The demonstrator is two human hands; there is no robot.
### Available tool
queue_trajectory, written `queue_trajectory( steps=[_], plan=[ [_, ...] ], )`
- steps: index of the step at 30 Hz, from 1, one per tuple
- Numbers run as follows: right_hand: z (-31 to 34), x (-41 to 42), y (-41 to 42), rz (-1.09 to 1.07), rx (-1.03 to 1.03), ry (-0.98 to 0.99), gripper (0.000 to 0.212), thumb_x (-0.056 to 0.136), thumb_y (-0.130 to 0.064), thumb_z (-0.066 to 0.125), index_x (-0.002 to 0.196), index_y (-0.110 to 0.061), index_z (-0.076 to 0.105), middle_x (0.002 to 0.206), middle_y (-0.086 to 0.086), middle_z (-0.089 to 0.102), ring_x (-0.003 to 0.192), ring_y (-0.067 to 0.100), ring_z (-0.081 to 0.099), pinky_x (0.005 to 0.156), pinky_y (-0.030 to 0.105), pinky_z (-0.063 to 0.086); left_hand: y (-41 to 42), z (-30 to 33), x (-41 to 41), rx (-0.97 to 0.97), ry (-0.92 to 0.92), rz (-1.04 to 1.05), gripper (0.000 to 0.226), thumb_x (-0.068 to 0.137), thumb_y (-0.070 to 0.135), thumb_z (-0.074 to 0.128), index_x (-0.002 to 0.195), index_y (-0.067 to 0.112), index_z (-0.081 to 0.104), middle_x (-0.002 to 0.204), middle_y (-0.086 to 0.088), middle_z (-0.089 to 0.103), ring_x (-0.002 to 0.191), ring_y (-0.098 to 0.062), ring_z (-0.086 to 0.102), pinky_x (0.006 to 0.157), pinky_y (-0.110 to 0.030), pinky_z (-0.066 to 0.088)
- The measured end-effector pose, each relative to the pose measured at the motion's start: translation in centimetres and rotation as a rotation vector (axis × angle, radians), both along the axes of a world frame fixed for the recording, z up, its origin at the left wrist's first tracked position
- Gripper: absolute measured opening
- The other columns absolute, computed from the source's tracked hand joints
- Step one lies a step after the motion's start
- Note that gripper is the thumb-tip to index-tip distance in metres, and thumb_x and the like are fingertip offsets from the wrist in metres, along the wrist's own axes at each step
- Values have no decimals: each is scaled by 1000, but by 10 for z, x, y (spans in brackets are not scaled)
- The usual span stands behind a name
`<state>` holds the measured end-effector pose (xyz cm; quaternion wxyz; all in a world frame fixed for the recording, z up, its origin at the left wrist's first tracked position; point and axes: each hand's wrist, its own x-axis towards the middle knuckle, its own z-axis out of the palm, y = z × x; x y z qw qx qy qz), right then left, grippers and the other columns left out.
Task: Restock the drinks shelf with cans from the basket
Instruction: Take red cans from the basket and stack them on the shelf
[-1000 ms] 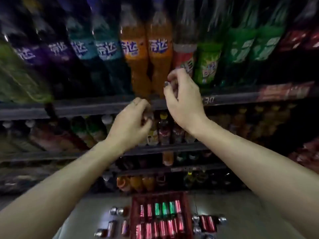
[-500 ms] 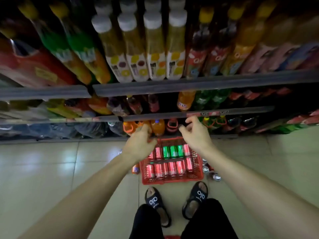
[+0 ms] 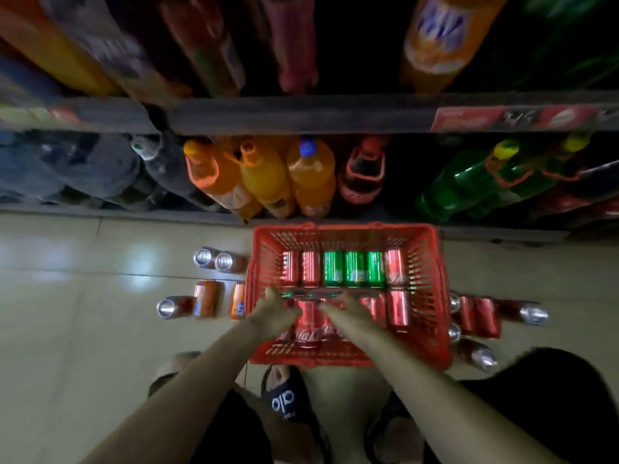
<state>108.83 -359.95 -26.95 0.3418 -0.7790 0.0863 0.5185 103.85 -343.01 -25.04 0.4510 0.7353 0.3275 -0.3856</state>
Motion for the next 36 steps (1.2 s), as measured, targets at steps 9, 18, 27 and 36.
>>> queue_trajectory(
  steps=[9, 18, 27, 36],
  plan=[
    [-155, -38, 25, -165, 68, 50, 72, 91, -59, 61, 153, -30, 38, 149, 2, 54, 134, 26, 54, 109, 37, 43, -7, -139, -28, 145, 122, 148, 91, 95, 36, 68, 161, 18, 8, 162, -20, 23, 153, -39, 20, 122, -46, 25],
    [-180, -50, 37, -332, 39, 18, 95, 60, -81, 61, 138, -27, 59, 134, -3, 64, 125, 22, 61, 108, 43, 48, -2, -161, -32, 218, 27, 212, 93, 85, 41, 67, 156, 12, 15, 156, -22, 35, 149, -43, 27, 123, -48, 27],
    [-184, -62, 32, -339, 18, -30, 80, 63, -75, 60, 125, -24, 65, 122, 1, 67, 111, 22, 66, 101, 42, 53, -6, -162, -49, 331, 47, -124, 95, 99, 36, 59, 159, -3, -5, 160, -33, 14, 152, -48, 17, 126, -50, 21],
    [-195, -66, 40, -345, -16, -70, 97, 55, -79, 58, 131, -18, 62, 126, 4, 64, 116, 25, 64, 103, 40, 52, -3, -171, -46, 346, -150, 33, 79, 85, 22, 73, 142, 5, 21, 124, -14, 63, 116, -34, 66, 96, -41, 54]
  ],
)
